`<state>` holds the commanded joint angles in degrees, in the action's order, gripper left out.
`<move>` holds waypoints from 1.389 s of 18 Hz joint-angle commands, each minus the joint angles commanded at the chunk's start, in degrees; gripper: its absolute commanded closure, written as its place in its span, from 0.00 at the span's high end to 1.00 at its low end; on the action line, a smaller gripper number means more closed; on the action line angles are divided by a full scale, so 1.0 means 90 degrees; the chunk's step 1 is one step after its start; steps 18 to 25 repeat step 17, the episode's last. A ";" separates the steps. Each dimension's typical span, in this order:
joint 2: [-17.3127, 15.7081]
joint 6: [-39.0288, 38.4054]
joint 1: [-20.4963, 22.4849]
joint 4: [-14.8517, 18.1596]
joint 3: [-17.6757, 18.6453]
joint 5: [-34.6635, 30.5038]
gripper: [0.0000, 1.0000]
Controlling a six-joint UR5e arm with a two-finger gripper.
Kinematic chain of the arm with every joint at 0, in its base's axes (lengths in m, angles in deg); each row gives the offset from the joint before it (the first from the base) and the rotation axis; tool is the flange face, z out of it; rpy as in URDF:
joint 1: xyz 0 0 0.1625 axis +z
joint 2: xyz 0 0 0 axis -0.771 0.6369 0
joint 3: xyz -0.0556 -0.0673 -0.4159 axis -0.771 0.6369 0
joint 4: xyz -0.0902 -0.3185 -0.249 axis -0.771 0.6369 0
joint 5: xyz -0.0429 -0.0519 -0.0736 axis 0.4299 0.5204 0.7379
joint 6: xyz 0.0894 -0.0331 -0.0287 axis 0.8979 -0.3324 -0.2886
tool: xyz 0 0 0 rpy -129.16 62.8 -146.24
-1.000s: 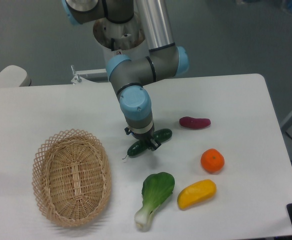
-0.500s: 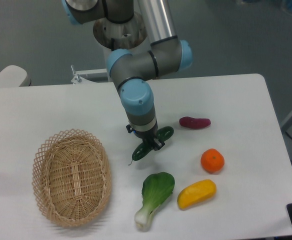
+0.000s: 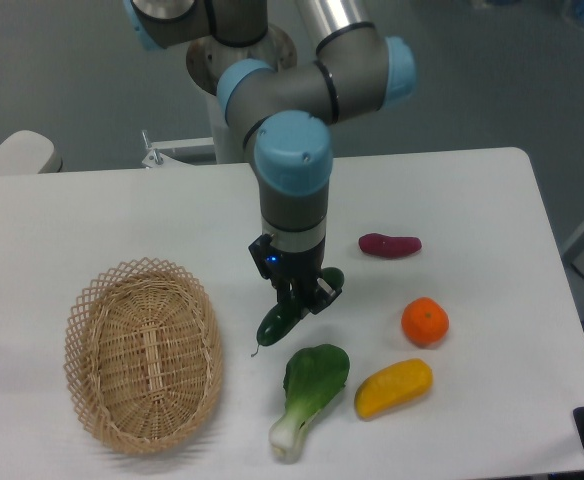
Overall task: Pick up the cucumber from the table
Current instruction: 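Lift the gripped cucumber up off the table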
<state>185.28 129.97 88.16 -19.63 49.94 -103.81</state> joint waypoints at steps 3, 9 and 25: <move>-0.0098 0.0000 0.0049 -0.0020 0.0000 0.0021 0.19; -0.0108 0.0000 0.0079 -0.0029 0.0000 0.0021 0.19; -0.0108 0.0000 0.0079 -0.0029 0.0020 0.0040 0.20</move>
